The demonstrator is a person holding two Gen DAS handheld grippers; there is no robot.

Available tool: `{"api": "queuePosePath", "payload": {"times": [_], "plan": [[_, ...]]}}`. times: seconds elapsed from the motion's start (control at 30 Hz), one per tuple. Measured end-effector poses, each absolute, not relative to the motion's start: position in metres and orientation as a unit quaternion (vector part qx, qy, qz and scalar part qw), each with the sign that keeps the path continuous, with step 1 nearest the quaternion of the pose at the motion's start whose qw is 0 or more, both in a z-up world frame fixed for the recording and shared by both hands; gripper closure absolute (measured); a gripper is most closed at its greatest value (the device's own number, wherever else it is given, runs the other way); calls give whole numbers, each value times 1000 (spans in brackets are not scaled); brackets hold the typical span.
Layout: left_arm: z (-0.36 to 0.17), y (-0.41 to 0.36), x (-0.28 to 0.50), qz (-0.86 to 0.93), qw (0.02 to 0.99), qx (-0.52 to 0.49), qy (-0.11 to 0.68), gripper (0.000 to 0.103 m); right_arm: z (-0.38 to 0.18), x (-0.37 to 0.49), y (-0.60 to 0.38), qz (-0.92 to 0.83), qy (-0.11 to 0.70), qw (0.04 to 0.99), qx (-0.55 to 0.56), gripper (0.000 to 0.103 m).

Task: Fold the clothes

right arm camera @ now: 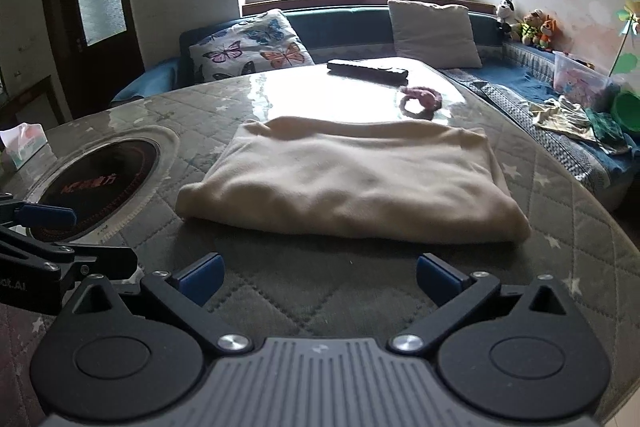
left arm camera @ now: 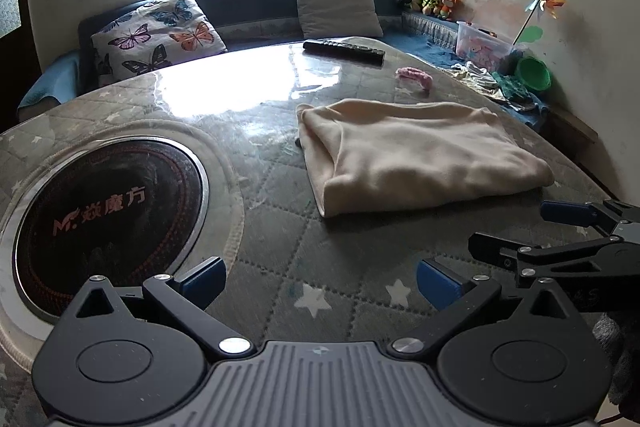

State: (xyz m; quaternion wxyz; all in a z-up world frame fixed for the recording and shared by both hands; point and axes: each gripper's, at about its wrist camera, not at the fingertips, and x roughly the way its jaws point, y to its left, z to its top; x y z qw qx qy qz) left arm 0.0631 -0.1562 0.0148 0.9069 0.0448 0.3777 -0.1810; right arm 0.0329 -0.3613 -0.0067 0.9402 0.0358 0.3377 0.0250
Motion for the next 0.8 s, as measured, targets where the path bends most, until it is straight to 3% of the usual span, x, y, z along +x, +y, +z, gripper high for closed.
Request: {"api": "queuePosePath", "payload": {"times": [0.8], "plan": [[5, -161, 19, -185, 906, 62, 376, 0, -14, -8, -361, -4, 342, 938, 59, 0]]}}
